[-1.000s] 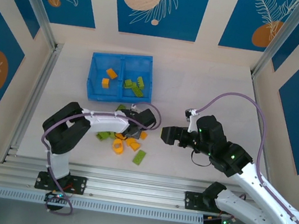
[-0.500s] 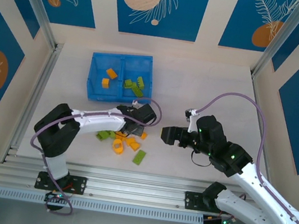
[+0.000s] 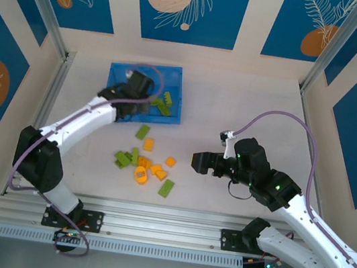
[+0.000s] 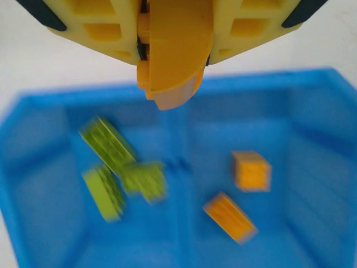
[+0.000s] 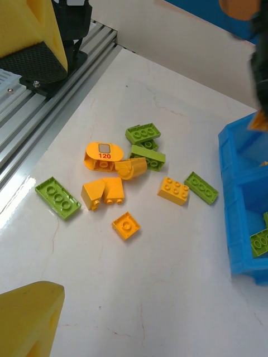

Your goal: Sort the legos into containers by color

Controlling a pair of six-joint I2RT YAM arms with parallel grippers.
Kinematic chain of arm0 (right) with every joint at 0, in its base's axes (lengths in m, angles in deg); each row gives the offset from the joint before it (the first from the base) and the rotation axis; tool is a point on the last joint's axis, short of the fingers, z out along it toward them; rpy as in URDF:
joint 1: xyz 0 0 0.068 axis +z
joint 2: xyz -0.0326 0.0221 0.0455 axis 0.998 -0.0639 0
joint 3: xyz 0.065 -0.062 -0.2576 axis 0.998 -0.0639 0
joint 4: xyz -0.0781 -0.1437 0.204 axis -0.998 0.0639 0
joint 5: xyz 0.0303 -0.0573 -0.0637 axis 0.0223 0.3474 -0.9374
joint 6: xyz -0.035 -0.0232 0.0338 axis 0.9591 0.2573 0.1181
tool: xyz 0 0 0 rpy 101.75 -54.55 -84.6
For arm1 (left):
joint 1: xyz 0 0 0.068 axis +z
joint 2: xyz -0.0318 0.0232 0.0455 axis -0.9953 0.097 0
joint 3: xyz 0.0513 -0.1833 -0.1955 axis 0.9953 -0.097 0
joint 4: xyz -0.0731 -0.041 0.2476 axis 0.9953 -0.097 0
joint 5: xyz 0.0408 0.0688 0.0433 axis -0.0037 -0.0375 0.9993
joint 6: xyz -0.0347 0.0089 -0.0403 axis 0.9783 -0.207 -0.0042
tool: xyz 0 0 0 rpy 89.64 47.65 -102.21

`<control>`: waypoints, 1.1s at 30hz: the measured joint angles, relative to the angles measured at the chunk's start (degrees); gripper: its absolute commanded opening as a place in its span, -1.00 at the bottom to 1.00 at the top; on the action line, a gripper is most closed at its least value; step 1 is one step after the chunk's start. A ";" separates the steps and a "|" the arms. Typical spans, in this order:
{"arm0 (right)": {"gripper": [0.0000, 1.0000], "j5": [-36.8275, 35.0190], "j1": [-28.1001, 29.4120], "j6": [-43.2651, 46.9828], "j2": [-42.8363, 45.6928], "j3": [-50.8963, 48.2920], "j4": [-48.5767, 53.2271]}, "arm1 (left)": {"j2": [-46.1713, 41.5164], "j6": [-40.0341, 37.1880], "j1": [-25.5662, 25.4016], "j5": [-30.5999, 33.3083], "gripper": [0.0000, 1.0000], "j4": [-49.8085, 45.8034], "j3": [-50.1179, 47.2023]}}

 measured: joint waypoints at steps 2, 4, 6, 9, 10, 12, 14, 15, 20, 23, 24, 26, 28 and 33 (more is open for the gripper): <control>0.87 0.02 0.00 0.04 0.00 0.00 0.02 | 2.64 -1.57 4.42 -0.02 -0.66 0.26 4.87; 0.87 0.00 0.00 0.17 -0.02 0.00 0.02 | 6.71 -2.32 7.58 -0.22 -0.66 0.61 9.09; 0.87 0.00 0.00 0.17 -0.02 0.00 0.04 | 11.87 -3.10 9.66 -0.39 -0.61 0.94 13.20; 0.87 -0.02 0.00 0.17 -0.02 0.00 0.26 | 20.76 -3.93 11.26 -1.33 -0.50 1.09 18.95; 0.87 -0.04 0.00 0.17 0.00 0.00 0.48 | 23.61 -4.09 11.47 -2.01 -0.45 0.96 20.50; 0.87 -0.04 0.00 0.17 0.00 0.00 0.76 | 27.63 -4.33 11.65 -3.17 -0.34 0.31 22.67; 0.87 -0.04 0.00 0.15 0.00 0.00 0.94 | 31.15 -4.59 11.82 -4.07 -0.29 -0.92 24.63; 0.87 -0.04 0.00 0.17 0.00 0.00 0.94 | 31.89 -4.52 11.93 -4.42 -0.25 -1.27 25.05; 0.87 -0.04 0.00 0.17 -0.02 0.09 1.09 | 32.20 -4.15 12.24 -5.70 -0.13 -2.08 25.35; 0.87 -0.04 0.00 0.15 -0.15 0.17 1.11 | 30.45 -3.58 12.33 -6.80 -0.13 -1.77 24.06; 0.87 -0.02 0.00 0.15 -0.39 0.33 1.11 | 29.33 -3.41 12.33 -7.41 -0.13 -1.53 23.19; 0.87 -0.02 0.00 0.15 -1.22 0.83 1.07 | 25.00 -2.78 12.31 -8.87 -0.14 -0.83 19.82; 0.87 0.00 0.00 0.13 -1.95 1.11 0.87 | 18.29 -1.81 11.96 -10.27 -0.13 0.15 15.39; 0.87 0.20 0.35 -0.09 -4.96 1.75 0.24 | -4.81 -1.33 8.09 -11.89 -0.15 3.30 3.48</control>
